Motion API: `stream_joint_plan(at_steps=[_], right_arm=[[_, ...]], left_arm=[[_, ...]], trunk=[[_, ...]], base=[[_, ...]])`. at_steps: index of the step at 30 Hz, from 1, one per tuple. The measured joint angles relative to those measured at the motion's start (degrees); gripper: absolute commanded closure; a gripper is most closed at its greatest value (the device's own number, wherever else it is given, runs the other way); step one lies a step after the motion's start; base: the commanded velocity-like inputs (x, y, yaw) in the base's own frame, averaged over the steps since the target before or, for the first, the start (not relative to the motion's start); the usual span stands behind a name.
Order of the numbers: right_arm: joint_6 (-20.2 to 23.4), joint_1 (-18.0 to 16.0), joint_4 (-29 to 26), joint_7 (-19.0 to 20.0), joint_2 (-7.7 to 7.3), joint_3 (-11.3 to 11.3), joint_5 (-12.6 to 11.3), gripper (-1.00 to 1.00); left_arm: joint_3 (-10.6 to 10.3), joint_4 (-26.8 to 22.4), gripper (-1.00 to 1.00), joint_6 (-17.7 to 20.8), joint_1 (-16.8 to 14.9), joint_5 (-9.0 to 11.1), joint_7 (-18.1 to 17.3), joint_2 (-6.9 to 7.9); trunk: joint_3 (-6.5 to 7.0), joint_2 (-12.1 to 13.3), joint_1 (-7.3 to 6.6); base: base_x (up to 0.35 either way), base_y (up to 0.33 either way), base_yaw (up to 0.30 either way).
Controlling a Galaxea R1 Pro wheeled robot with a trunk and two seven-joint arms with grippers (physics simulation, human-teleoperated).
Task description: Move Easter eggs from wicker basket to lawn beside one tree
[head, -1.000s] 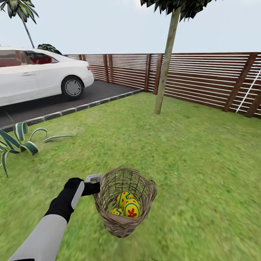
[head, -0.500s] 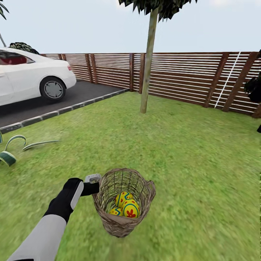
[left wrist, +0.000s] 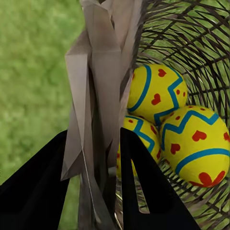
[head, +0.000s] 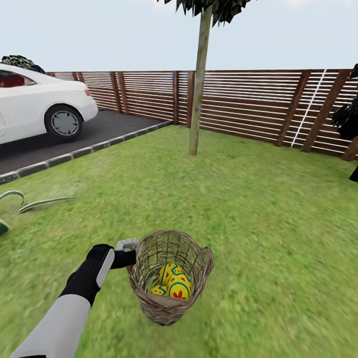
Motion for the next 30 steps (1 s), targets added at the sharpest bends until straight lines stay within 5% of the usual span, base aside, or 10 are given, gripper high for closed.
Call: stream_joint_plan(at_steps=[7, 30], right_arm=[[0.0, 0.0, 0.4, -0.1, 0.03, 0.2, 2.2, -1.00], [0.1, 0.0, 0.3, 0.1, 0.06, 0.2, 2.3, -1.00]], left_arm=[[0.0, 0.0, 1.00, 0.0, 0.0, 0.0, 0.0, 0.00], [-0.1, 0.1, 1.00, 0.1, 0.0, -0.3, 0.0, -0.26]], trunk=[[0.00, 0.0, 0.00], [0.00, 0.0, 0.00]], base=[[0.341, 0.000, 0.000], [0.341, 0.000, 0.000]])
